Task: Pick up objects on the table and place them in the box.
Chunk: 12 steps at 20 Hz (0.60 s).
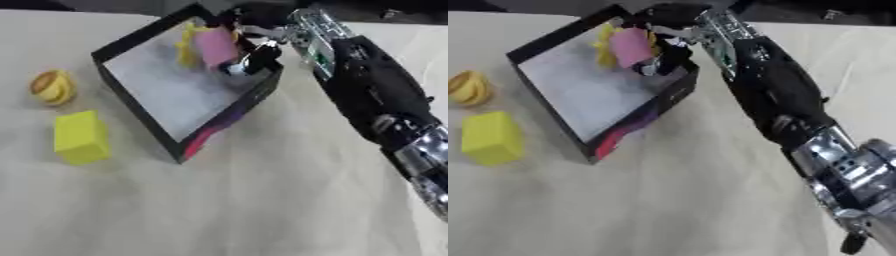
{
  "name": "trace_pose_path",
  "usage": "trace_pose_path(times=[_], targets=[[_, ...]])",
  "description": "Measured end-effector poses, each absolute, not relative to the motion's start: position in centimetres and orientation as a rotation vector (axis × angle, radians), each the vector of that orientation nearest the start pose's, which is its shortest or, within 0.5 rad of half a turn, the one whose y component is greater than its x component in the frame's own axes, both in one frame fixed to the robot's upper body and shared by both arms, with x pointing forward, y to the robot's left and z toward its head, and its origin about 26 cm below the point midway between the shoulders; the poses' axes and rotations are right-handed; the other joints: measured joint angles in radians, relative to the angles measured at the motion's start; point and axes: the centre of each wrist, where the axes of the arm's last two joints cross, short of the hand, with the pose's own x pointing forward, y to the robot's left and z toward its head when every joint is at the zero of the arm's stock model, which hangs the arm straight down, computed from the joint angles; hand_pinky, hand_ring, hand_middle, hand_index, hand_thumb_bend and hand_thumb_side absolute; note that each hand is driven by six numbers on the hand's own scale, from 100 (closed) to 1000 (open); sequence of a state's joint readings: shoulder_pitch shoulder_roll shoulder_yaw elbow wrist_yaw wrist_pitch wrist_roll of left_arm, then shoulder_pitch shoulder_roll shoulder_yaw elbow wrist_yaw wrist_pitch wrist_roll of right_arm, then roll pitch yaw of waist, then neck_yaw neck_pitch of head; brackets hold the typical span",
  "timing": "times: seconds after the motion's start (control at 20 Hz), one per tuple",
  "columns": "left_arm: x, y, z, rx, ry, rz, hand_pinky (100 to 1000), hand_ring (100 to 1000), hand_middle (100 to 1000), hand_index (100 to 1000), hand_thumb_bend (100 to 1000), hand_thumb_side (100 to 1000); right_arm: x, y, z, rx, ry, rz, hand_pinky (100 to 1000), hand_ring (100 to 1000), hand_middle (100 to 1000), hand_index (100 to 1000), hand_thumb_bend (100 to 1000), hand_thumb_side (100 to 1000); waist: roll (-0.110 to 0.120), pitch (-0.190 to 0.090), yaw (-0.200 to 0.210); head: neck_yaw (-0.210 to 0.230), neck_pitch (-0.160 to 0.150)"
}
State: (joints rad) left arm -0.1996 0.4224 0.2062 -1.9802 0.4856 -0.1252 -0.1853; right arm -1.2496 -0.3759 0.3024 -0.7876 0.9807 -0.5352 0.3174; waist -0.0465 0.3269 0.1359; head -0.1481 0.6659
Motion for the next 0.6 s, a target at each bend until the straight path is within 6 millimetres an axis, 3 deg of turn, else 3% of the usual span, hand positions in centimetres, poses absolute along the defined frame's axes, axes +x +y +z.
trace_pose_path(times=[0.1, 0.35, 0.6], targets=[[28.42, 33.55, 19.71, -0.181, -2.327, -0.235, 837, 875, 830, 845, 100, 645, 50.35, -19.50, 28.18, 1.168, 2.147, -2.527, 1000, 929, 918, 1000, 351, 704, 0.000, 0.000, -0.002, 0.000, 0.000], [28.41, 33.56, 19.69, -0.182, -2.326, -0.234, 836, 874, 829, 844, 100, 647, 50.29, -19.73, 28.44, 1.186, 2.177, -2.502, 1000, 912, 906, 1000, 110, 612, 0.000, 0.000, -0.004, 0.000, 0.001], [28.38, 33.58, 19.63, -0.181, -2.324, -0.235, 835, 870, 827, 843, 100, 647, 50.30, -19.83, 28.46, 1.210, 2.255, -2.461, 1000, 909, 905, 1000, 100, 539, 0.000, 0.000, -0.004, 0.000, 0.001]])
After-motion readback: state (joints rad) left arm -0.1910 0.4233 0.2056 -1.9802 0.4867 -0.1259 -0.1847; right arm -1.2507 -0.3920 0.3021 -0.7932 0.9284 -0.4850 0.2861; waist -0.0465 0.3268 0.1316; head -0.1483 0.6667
